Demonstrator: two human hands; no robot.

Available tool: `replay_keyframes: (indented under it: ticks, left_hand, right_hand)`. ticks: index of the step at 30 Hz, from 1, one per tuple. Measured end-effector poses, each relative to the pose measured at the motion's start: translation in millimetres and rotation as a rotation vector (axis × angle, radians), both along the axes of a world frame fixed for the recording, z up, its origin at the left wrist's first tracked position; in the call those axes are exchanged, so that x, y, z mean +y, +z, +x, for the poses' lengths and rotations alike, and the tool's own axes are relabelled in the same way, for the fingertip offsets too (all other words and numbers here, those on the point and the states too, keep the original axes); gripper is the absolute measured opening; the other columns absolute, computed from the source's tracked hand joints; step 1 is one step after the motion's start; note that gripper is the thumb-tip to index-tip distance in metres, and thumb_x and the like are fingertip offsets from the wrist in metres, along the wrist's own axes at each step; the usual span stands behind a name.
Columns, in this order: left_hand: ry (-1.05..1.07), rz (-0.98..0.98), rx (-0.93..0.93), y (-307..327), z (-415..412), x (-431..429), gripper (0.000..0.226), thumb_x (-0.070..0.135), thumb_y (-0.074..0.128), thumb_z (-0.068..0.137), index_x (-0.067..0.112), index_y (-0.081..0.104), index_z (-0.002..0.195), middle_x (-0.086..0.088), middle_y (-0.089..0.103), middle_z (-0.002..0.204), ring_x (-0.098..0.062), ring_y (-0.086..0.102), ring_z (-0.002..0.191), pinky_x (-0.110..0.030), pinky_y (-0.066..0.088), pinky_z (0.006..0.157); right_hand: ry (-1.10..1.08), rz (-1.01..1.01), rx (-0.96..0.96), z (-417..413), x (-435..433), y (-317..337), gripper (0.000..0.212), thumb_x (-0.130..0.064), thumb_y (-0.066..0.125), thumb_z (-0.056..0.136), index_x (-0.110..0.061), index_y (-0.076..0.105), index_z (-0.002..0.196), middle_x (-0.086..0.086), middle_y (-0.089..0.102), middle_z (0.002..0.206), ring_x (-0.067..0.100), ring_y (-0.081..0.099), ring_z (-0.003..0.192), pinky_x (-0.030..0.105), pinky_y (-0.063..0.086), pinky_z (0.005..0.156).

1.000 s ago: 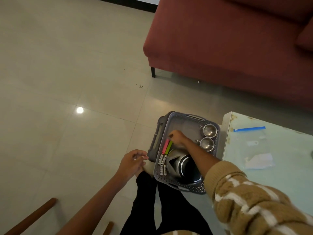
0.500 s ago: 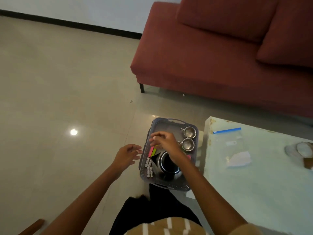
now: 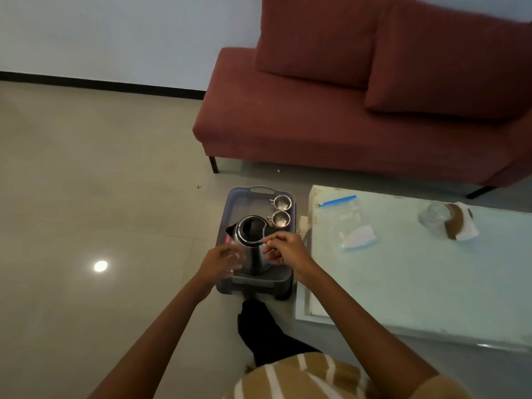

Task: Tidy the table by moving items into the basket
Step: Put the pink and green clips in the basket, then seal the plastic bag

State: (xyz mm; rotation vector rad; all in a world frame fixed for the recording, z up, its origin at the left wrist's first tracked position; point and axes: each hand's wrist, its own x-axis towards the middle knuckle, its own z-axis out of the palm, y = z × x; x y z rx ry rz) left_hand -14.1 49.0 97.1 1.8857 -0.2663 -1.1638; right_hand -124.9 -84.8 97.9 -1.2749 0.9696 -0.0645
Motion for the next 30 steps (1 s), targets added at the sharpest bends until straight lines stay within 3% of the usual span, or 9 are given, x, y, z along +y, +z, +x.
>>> replay_keyframes:
  ticks: [2, 5, 11, 14, 18, 25, 30]
  left_hand:
    - [-0.011, 0.003, 0.035, 1.7, -24.5, 6.7, 0.011, 0.001, 0.048, 0.093, 0.007, 0.057, 0.091, -0.006, 0.061, 0.081, 0.003, 0.059, 0.043, -0.013, 0.044, 0.045]
    - [-0.073, -0.001, 0.028, 3.6, -53.0, 10.0, 0.013, 0.004, 0.049, 0.093, 0.005, 0.056, 0.104, -0.001, 0.062, 0.083, 0.004, 0.06, 0.047, -0.014, 0.042, 0.049]
    - [-0.073, -0.04, 0.033, 9.0, -93.8, -21.5, 0.013, 0.004, 0.048, 0.093, 0.007, 0.059, 0.098, -0.007, 0.065, 0.087, -0.006, 0.061, 0.056, -0.011, 0.042, 0.042]
    - [-0.127, -0.021, 0.039, 6.3, -115.3, -45.1, 0.015, 0.008, 0.045, 0.095, 0.014, 0.059, 0.093, -0.002, 0.066, 0.087, -0.01, 0.06, 0.066, -0.016, 0.042, 0.051]
    - [-0.164, 0.016, 0.033, 2.5, -142.3, -82.4, 0.017, 0.009, 0.044, 0.096, 0.012, 0.06, 0.102, -0.002, 0.065, 0.09, -0.012, 0.058, 0.073, -0.023, 0.044, 0.064]
    - [-0.142, 0.086, 0.092, -10.4, -194.4, -171.4, 0.017, 0.009, 0.042, 0.095, 0.011, 0.057, 0.103, 0.002, 0.064, 0.086, -0.008, 0.057, 0.068, -0.017, 0.043, 0.058]
    - [-0.101, 0.106, 0.171, -34.7, -216.1, -245.9, 0.016, 0.011, 0.049, 0.093, 0.01, 0.06, 0.105, -0.006, 0.066, 0.105, -0.014, 0.062, 0.08, -0.021, 0.047, 0.068]
  right_hand:
    - [0.014, -0.001, 0.024, -33.9, 6.0, 3.4, 0.018, -0.002, 0.045, 0.091, -0.004, 0.062, 0.091, 0.005, 0.064, 0.068, 0.012, 0.058, 0.052, 0.021, 0.047, 0.052]
    - [-0.024, -0.016, 0.059, -73.5, 3.7, 6.4, 0.019, -0.003, 0.044, 0.092, -0.005, 0.063, 0.089, 0.007, 0.065, 0.069, 0.011, 0.059, 0.051, 0.019, 0.048, 0.05]
    - [-0.105, -0.033, 0.095, -120.2, -23.7, 13.5, 0.019, -0.005, 0.045, 0.091, -0.004, 0.064, 0.091, 0.01, 0.065, 0.073, 0.019, 0.06, 0.061, 0.023, 0.05, 0.057]
    - [-0.16, -0.013, 0.114, -139.8, -41.6, 8.4, 0.018, -0.007, 0.046, 0.092, -0.002, 0.064, 0.095, 0.011, 0.064, 0.074, 0.021, 0.061, 0.064, 0.025, 0.05, 0.06]
    - [-0.218, 0.036, 0.128, -172.0, -70.1, -4.5, 0.016, -0.008, 0.049, 0.091, -0.002, 0.063, 0.094, 0.013, 0.064, 0.078, 0.023, 0.062, 0.066, 0.025, 0.051, 0.06]
    - [-0.282, 0.128, 0.195, -241.5, -149.8, -39.0, 0.013, -0.003, 0.049, 0.088, -0.002, 0.063, 0.085, 0.013, 0.062, 0.071, 0.022, 0.058, 0.06, 0.025, 0.047, 0.056]
    - [-0.266, 0.156, 0.288, -262.9, -224.6, -90.8, 0.013, -0.004, 0.053, 0.086, -0.006, 0.063, 0.079, 0.012, 0.062, 0.07, 0.021, 0.059, 0.057, 0.022, 0.046, 0.051]
